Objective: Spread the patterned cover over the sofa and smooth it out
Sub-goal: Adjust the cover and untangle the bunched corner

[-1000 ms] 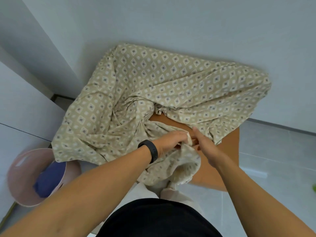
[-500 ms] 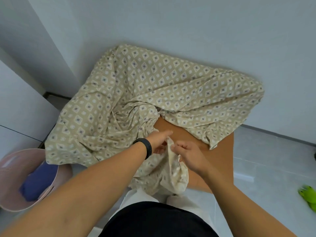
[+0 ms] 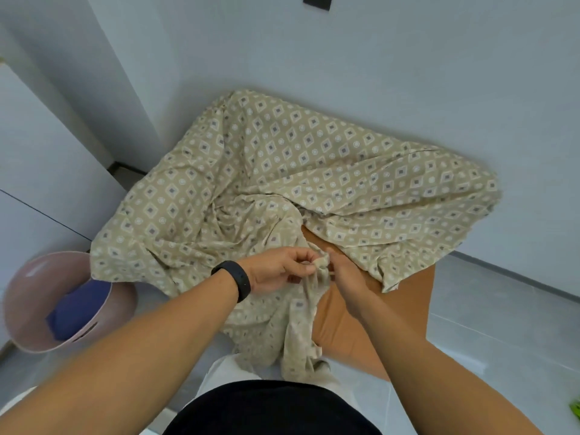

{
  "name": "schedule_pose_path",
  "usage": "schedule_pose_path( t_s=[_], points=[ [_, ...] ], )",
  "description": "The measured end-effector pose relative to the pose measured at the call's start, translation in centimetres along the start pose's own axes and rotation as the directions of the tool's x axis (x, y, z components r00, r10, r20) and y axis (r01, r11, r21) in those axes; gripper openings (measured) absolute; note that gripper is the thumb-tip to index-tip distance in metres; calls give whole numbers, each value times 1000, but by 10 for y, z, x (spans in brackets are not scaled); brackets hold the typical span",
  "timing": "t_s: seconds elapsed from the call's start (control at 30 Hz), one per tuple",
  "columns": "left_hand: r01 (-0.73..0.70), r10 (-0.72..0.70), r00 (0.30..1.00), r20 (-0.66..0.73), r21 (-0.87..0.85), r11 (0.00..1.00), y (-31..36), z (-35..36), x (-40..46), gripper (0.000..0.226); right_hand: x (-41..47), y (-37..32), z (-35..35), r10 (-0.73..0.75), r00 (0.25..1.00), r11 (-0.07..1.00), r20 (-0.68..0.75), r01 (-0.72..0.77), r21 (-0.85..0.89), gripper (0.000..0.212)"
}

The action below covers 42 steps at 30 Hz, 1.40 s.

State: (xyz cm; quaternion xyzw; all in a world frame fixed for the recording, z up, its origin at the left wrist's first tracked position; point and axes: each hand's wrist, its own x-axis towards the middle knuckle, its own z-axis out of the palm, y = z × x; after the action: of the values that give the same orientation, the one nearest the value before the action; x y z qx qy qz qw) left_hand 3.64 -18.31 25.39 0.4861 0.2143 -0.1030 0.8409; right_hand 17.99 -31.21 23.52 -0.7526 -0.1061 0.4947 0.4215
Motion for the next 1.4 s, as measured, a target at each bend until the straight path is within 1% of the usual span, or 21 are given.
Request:
schedule_pose_path(
  t_s=[0.1,0.17,0.23,0.3,0.33,0.37,0.4,0.47,0.53,0.67,0.73,0.8,0.87,0.93,1.0,1.07,1.13,1.2,1.27,1.33,1.4],
  points=[
    [-3,6,999,34,-83,997,-15,4,-12,18,35,11,6,268,923,953,276,-296,65,58],
    [-9,7,1000,-17,-119,993,-21,5,-19,18,54,25,13,356,883,917,306,-394,70,59],
    [13,-18,999,-44,-113,994,-23,2,-24,13,57,24,18,380,893,894,242,-422,153,42],
    [94,-100,991,-94,-62,994,-26,-4,-27,11,41,14,20,253,966,945,56,-259,199,33],
    [144,-145,974,-176,-19,989,-26,-4,-27,14,31,10,18,127,990,984,-69,-116,138,32],
    [181,-167,944,-285,23,983,-26,-5,-24,19,20,6,15,-39,985,999,-169,39,-2,34],
    [197,-164,901,-402,41,980,-24,-4,-19,25,6,3,13,-218,958,970,-186,191,-152,36],
    [186,-157,811,-563,-6,982,-16,1,-6,38,-23,1,13,-454,891,844,-17,423,-331,41],
    [259,-214,800,-561,0,966,-8,6,8,45,-36,8,16,-555,819,742,144,566,-359,44],
    [478,-280,797,-535,275,834,-6,12,31,12,-43,26,13,-597,773,676,216,629,-384,45],
    [470,-269,802,-534,285,835,-8,16,35,13,-47,33,4,-580,787,685,212,611,-397,48],
    [369,-224,838,-497,213,905,-5,22,35,18,-48,41,-5,-505,857,804,107,511,-302,46],
    [229,-166,878,-449,91,969,-5,25,35,25,-40,47,-12,-342,937,930,-77,325,-172,41],
    [121,-132,924,-358,-54,991,-2,29,31,30,-31,46,-17,-148,975,984,-168,129,-119,32],
    [56,-114,961,-252,-224,973,1,30,26,30,-22,44,-17,52,996,997,-67,-49,52,28],
    [42,-112,974,-198,-329,943,7,32,15,16,-7,45,-13,197,975,955,104,-215,205,43],
    [31,-104,974,-202,-334,942,12,34,3,8,15,47,-3,270,942,913,201,-316,258,63],
    [37,-114,969,-221,-323,946,15,34,-7,14,33,48,11,320,919,899,229,-371,234,63],
    [41,-120,970,-211,-343,938,13,32,-16,31,39,43,26,330,923,918,197,-362,163,40],
    [23,-123,963,-240,-378,926,8,24,-24,48,43,40,33,270,953,938,140,-293,183,34],
    [20,-151,937,-314,-385,923,-1,6,-23,40,40,33,26,160,987,955,4,-155,252,38]
  ],
)
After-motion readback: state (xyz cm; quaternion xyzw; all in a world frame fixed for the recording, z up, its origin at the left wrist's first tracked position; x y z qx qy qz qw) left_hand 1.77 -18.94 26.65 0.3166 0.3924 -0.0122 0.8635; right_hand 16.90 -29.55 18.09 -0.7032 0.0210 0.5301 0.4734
